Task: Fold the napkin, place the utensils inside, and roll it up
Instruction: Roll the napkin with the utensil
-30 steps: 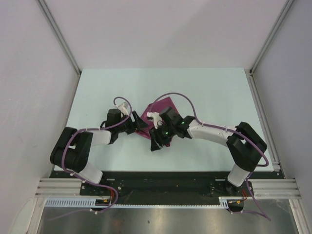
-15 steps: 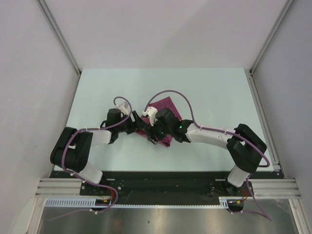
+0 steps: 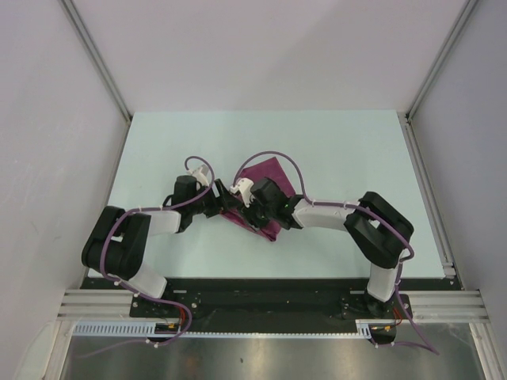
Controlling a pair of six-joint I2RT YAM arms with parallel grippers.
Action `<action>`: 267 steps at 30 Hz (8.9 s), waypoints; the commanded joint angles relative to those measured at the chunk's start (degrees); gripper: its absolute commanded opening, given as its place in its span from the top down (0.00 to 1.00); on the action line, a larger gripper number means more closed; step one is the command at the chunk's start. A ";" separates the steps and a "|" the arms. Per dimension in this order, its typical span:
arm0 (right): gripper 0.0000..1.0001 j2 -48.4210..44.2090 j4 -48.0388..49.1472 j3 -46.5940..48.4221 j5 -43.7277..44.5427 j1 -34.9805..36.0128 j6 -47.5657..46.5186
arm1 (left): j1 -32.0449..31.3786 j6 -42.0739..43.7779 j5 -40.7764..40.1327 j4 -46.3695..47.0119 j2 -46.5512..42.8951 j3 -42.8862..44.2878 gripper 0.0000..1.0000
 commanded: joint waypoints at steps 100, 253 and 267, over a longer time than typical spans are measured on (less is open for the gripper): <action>0.39 12.29 16.60 4.36 37.42 17.40 -15.17 | 2.86 5.85 -1.24 -22.08 2.82 8.48 1.00; 1.00 32.78 -34.56 28.36 -49.50 -19.86 11.02 | -11.73 4.89 -2.56 -8.64 -27.42 -12.27 0.27; 1.00 31.81 -34.29 28.36 -48.80 -19.77 11.46 | -11.82 -1.53 9.40 -18.29 -23.28 -5.76 0.22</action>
